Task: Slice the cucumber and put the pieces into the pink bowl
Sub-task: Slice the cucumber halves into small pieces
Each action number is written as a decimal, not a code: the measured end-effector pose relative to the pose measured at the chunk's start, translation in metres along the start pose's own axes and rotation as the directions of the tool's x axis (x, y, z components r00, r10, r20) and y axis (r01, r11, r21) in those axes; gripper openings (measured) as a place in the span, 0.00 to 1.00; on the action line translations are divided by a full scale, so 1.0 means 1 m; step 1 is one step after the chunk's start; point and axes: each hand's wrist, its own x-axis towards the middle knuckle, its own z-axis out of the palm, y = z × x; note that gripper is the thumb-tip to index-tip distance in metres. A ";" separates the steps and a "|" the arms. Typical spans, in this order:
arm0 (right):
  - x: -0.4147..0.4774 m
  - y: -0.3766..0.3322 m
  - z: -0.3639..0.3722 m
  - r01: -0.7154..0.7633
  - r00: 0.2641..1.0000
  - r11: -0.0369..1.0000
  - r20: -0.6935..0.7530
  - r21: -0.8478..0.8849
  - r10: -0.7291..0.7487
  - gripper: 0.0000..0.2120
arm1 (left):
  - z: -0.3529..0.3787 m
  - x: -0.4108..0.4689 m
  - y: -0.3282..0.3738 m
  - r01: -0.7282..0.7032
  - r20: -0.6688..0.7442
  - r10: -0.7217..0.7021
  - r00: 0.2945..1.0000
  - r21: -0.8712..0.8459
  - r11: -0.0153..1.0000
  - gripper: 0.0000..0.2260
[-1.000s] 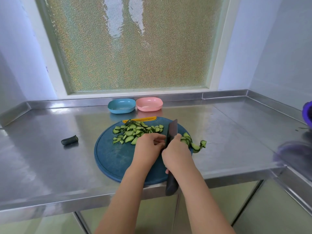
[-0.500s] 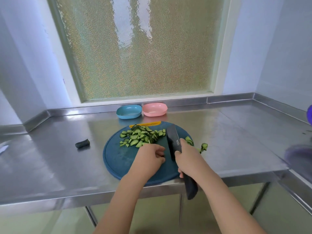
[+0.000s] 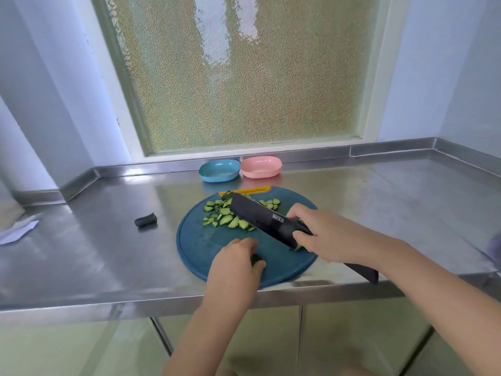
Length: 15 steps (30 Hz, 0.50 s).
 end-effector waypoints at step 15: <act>0.022 0.000 0.025 0.190 0.981 0.962 0.073 -0.198 -0.179 0.06 | 0.008 -0.025 -0.049 -0.359 -0.072 0.351 0.933 -0.159 0.920 0.14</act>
